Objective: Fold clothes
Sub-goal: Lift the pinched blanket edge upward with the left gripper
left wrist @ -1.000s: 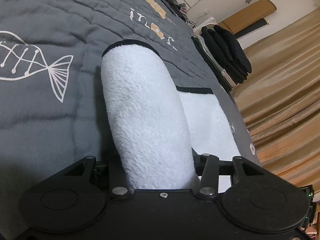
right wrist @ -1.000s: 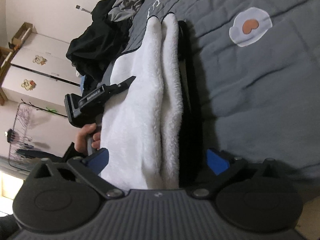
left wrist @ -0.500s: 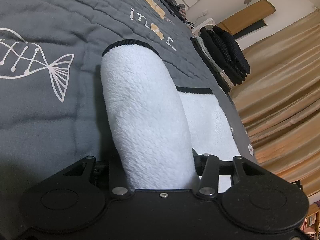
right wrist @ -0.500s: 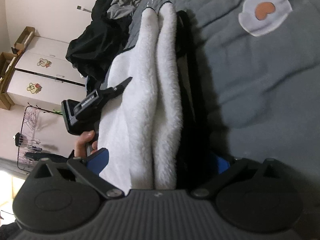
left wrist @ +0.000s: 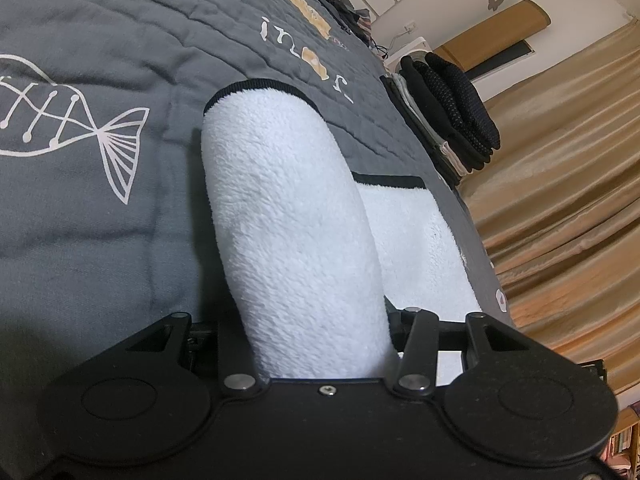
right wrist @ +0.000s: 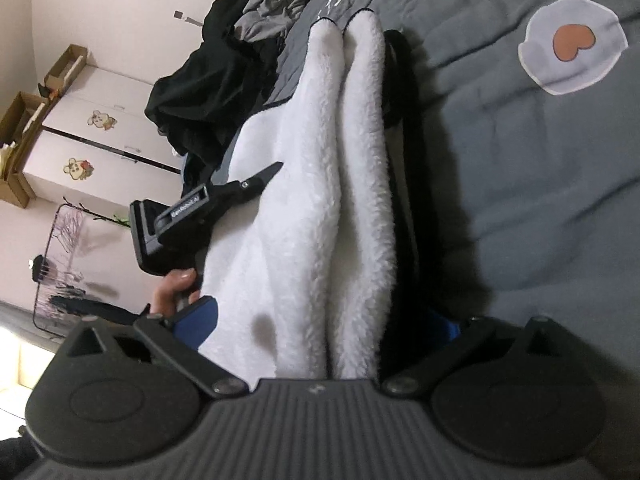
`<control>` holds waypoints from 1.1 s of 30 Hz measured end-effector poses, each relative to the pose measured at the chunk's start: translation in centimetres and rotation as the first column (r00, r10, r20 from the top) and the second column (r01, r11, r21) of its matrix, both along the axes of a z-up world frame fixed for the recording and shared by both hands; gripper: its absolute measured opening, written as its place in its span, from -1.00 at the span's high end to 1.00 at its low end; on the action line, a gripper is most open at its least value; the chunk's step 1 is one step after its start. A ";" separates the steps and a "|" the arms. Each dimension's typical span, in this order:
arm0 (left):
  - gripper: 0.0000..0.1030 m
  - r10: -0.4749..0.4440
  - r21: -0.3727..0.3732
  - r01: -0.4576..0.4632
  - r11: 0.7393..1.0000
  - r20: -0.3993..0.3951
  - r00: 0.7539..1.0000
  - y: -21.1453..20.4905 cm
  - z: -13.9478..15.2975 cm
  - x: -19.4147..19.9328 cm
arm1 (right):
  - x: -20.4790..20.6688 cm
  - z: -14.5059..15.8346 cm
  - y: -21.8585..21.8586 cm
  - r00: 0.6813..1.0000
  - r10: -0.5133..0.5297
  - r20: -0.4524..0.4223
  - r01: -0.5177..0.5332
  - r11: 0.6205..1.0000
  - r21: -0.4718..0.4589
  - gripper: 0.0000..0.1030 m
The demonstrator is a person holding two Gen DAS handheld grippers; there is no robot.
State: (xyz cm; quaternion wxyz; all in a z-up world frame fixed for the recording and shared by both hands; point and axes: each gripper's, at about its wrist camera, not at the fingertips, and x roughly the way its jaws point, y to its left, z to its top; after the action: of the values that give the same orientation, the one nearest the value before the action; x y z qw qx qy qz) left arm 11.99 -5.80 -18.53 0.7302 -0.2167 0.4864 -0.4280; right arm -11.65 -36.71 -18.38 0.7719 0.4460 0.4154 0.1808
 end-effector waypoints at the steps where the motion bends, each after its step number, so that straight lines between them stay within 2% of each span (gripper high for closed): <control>1: 0.12 0.000 -0.001 0.000 1.000 0.000 1.000 0.0 0.0 0.0 | 0.0 0.0 0.2 1.000 0.012 0.005 -0.012 1.000 -0.013 -1.00; 5: 0.11 0.002 0.001 -0.002 1.000 0.001 1.000 0.0 0.0 0.0 | 0.0 0.1 0.8 0.998 0.063 0.029 -0.061 0.995 -0.076 -1.00; 7: 0.11 0.002 0.003 -0.002 1.000 0.002 1.000 0.0 0.0 0.0 | 0.0 0.1 0.8 0.998 0.060 0.031 -0.058 0.995 -0.077 -1.00; 10: 0.11 0.003 0.004 -0.003 1.000 0.002 1.000 0.0 0.0 0.0 | -0.1 0.1 0.5 0.999 0.040 0.022 -0.039 0.996 -0.077 -0.85; 12: 0.11 0.004 0.005 -0.004 1.000 0.004 1.000 0.1 0.0 0.0 | -0.2 0.3 0.7 0.999 0.042 0.023 -0.039 0.993 -0.111 -0.39; 15: 0.14 0.006 0.012 -0.006 1.000 0.011 1.000 0.0 0.0 -0.1 | -0.2 0.4 1.0 0.998 0.056 0.033 -0.053 0.994 -0.093 0.04; 18: 0.20 0.009 0.016 -0.009 1.000 0.022 1.000 0.1 0.2 -0.3 | -0.1 0.7 1.2 0.997 0.063 0.046 -0.059 0.995 -0.084 0.20; 24: 0.34 0.020 0.018 -0.021 1.000 0.061 0.998 0.3 1.2 -0.7 | 0.1 1.3 1.3 0.996 0.060 0.067 -0.056 0.997 -0.054 0.28; 33: 0.38 0.057 0.042 -0.063 0.997 0.134 0.989 0.9 4.5 -2.5 | -0.1 2.9 1.5 0.994 0.065 0.082 -0.063 0.998 -0.024 0.29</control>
State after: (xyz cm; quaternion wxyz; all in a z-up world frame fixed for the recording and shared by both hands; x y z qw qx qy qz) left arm 9.53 -4.93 -14.07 0.7782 -0.1855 0.4399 -0.4081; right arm -11.73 -35.17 -15.49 0.7870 0.4161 0.3992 0.2194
